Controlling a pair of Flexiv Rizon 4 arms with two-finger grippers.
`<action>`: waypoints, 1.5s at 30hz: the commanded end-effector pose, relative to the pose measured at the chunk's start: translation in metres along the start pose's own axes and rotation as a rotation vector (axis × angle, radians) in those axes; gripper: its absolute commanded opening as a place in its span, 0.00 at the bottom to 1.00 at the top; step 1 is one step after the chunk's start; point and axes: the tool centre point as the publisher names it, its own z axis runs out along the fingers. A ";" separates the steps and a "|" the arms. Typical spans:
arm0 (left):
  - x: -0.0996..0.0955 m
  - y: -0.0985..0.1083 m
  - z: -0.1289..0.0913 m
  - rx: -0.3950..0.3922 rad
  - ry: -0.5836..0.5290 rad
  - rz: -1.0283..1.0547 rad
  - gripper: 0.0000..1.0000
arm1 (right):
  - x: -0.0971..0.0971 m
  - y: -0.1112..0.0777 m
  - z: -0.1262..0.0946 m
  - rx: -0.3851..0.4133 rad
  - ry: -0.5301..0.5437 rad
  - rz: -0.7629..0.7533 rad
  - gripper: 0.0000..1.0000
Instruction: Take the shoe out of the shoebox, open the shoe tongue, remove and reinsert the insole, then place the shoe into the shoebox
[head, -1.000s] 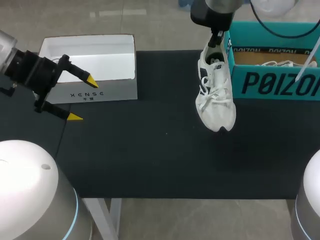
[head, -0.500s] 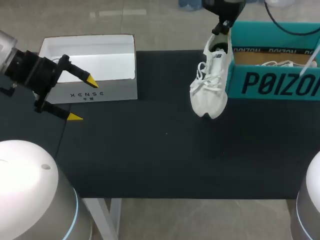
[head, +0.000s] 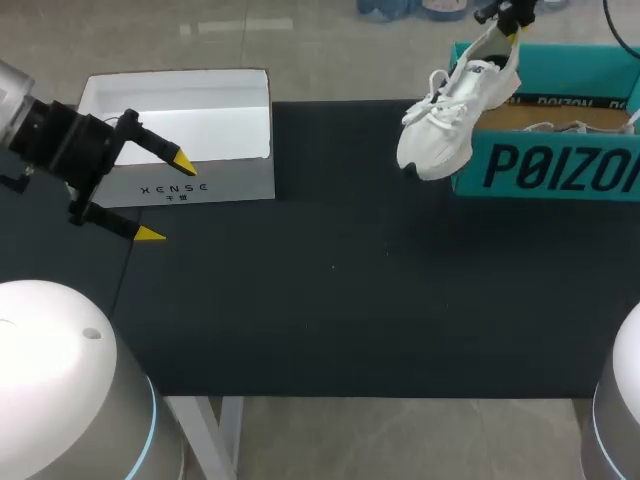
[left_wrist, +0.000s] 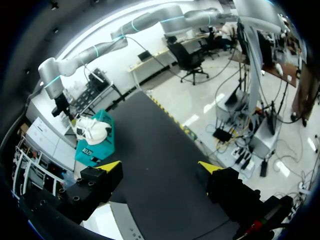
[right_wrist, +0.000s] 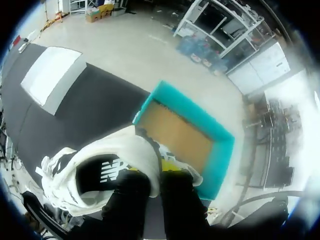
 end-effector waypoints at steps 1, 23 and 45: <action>0.000 0.000 0.000 -0.002 0.003 0.000 1.00 | -0.013 -0.008 0.002 0.016 -0.031 0.060 0.00; 0.000 0.000 0.000 -0.002 0.003 0.000 1.00 | -0.030 0.001 -0.005 0.025 -0.058 0.176 0.00; 0.000 0.000 0.000 -0.002 0.003 0.000 1.00 | -0.159 -0.008 0.030 0.116 -0.001 0.712 0.00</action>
